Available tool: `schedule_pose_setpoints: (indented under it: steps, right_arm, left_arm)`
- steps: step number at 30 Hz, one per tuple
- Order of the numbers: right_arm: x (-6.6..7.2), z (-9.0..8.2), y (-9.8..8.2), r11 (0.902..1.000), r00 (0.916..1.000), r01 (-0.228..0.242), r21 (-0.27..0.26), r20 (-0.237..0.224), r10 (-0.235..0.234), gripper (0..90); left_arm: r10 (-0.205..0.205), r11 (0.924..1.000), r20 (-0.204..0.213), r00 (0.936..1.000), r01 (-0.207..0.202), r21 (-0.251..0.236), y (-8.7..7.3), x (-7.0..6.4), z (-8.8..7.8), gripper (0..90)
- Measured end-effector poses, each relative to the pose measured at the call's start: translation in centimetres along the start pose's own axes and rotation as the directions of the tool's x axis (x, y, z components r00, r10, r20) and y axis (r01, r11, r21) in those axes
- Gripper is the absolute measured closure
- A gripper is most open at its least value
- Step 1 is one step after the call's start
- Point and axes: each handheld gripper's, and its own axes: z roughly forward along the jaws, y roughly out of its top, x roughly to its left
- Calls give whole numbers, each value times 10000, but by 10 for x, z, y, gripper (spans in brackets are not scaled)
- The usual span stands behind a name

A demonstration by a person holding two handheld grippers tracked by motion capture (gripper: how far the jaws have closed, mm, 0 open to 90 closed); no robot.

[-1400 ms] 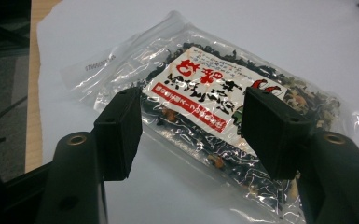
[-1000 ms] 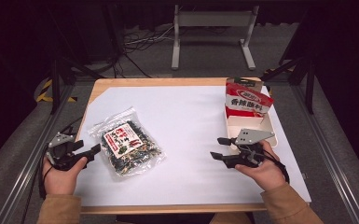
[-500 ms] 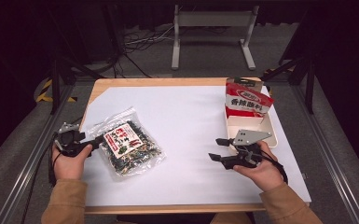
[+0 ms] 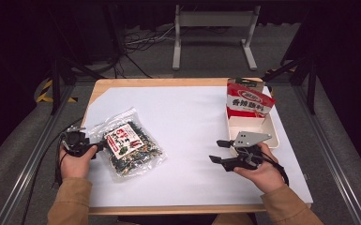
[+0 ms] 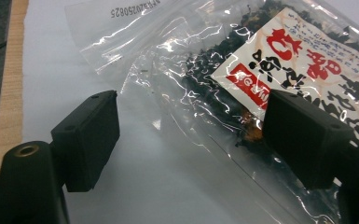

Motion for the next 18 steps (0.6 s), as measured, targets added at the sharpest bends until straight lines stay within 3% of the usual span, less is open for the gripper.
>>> schedule_pose_setpoints:
  steps: [8, 11, 16, 18]
  right_arm:
    - [1, 0, -2, 10000, 10000, 23, -4, 28, -23, 368]
    - [1, 0, -2, 10000, 10000, 49, -2, 31, -49, 368]
    - [2, 1, -2, 10000, 10000, 46, -1, 10, -46, 366]
    - [2, 2, -2, 10000, 10000, 48, -13, 9, -48, 366]
  left_arm:
    - [-253, 9994, 496, 9985, 241, 246, 0, -1, 6, 150]
    - [-127, 9997, 439, 9990, 117, 233, 0, -3, 7, 137]
    - [-132, 9996, 753, 9971, 113, 256, 1, -12, 11, 149]
    - [-16, 9996, 647, 9979, -1, 270, 1, -14, 11, 159]
